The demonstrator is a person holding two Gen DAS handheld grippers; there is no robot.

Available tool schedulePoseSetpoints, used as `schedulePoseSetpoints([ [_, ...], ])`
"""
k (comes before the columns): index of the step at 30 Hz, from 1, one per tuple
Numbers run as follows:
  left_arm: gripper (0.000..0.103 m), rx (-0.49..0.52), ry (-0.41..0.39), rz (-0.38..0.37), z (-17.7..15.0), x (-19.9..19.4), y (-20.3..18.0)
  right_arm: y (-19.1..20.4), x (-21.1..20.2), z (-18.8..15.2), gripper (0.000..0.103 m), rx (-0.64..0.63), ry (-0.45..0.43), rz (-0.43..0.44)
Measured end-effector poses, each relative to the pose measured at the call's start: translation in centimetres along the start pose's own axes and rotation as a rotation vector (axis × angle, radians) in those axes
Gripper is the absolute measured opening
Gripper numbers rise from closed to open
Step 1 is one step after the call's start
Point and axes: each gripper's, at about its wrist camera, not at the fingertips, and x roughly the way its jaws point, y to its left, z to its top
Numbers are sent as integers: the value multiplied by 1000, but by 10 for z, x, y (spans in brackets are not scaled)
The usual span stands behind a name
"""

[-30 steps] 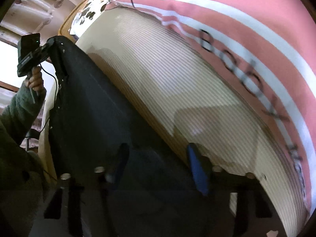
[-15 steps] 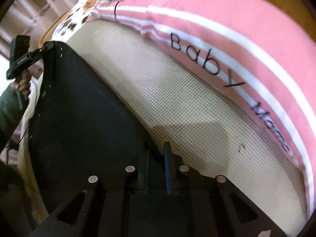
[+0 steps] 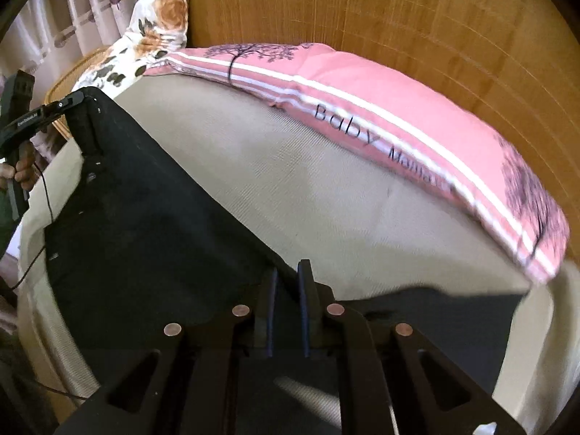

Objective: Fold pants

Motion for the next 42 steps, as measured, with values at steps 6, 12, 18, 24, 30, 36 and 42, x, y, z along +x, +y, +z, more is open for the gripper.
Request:
schedulePoseSetpoints([
  [6,9,86,71,-15,-43,-47,-19,37,-19,-73,8,97,4,7],
  [12,9,102,236,30,-103,-61,-7,47,-6,-133,0,208,68,17],
  [18,10,162,364,122,-153,-46,-14,45,1,-160,6,355,48,83],
  [24,24,91,396,198,-157,-46,-12,45,-1,-169,31,565,-27,181],
  [30,44,-128,393,194,-157,-66,6,35,1,-189,31,712,-93,237],
  [36,45,-408,335,22,-163,-87,7,11,12,-197,31,911,-185,355],
  [42,45,-569,308,-56,-178,-70,1,2,35,-197,31,1016,-225,432],
])
